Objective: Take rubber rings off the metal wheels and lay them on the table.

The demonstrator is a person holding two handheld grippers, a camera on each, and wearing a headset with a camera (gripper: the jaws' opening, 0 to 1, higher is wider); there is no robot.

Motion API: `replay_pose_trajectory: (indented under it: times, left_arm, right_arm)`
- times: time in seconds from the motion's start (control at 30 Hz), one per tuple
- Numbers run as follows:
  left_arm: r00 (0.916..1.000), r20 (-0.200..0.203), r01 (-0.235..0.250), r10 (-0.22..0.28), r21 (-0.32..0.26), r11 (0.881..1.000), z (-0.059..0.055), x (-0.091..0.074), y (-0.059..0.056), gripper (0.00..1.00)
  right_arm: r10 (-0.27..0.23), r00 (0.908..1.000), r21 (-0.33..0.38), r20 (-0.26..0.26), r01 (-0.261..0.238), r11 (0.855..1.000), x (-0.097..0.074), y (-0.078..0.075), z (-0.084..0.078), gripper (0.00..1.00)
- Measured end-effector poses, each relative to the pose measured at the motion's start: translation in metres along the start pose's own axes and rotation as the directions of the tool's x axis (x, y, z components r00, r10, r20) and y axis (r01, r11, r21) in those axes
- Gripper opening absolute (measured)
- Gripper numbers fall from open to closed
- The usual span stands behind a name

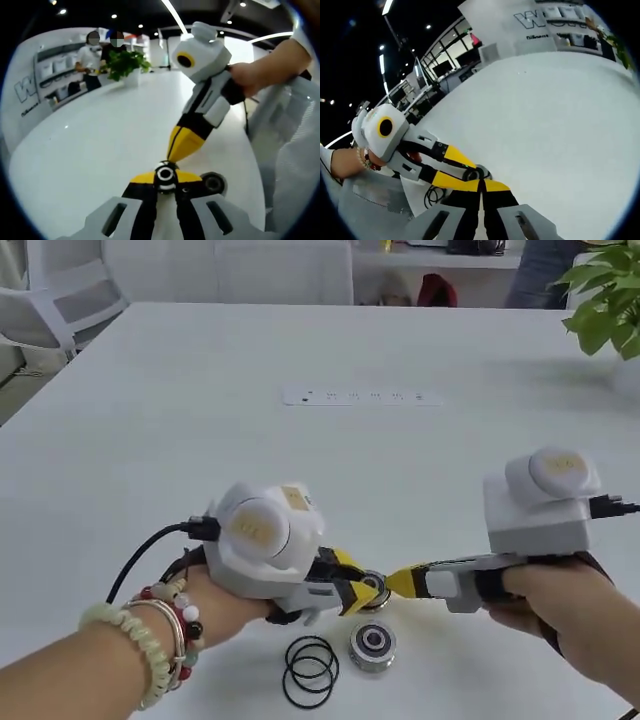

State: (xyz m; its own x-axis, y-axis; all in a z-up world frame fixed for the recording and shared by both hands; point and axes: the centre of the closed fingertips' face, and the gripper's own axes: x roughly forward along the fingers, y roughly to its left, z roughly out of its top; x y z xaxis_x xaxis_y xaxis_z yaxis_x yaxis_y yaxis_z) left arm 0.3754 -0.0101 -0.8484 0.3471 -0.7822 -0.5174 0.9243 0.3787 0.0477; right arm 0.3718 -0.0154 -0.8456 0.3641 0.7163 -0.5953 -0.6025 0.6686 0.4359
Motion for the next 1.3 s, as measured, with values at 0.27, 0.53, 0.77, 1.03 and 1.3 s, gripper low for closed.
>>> replay_pose_trajectory:
  times: [0.27, 0.53, 0.77, 1.03, 1.3]
  left_arm:
    - [1.0, -0.004, -0.004, 0.004, 0.01, 1.0, 0.0, 0.001, 0.0, 0.14]
    - [1.0, -0.003, -0.003, 0.003, 0.011, 1.0, 0.0, 0.002, -0.001, 0.14]
    - [1.0, 0.002, -0.002, 0.002, 0.01, 1.0, 0.0, 0.001, -0.001, 0.14]
    - [0.9999, 0.007, -0.008, 0.008, 0.006, 1.0, 0.001, 0.002, 0.0, 0.14]
    - [0.9997, -0.025, -0.006, 0.007, 0.018, 1.0, 0.001, 0.003, 0.0, 0.14]
  right_arm:
    - [0.003, 1.0, -0.015, -0.004, -0.003, 1.0, 0.0, 0.004, 0.0, 0.0]
    - [0.017, 0.9999, -0.019, 0.001, -0.017, 1.0, 0.0, 0.008, 0.002, 0.0]
    - [0.029, 0.9996, -0.023, 0.004, -0.029, 0.999, 0.0, 0.012, 0.004, 0.0]
    - [0.085, 0.9912, 0.019, 0.101, -0.088, 0.996, -0.001, 0.026, 0.023, 0.0]
    - [0.02, 0.9979, 0.006, 0.061, -0.02, 1.0, -0.002, 0.006, 0.017, 0.0]
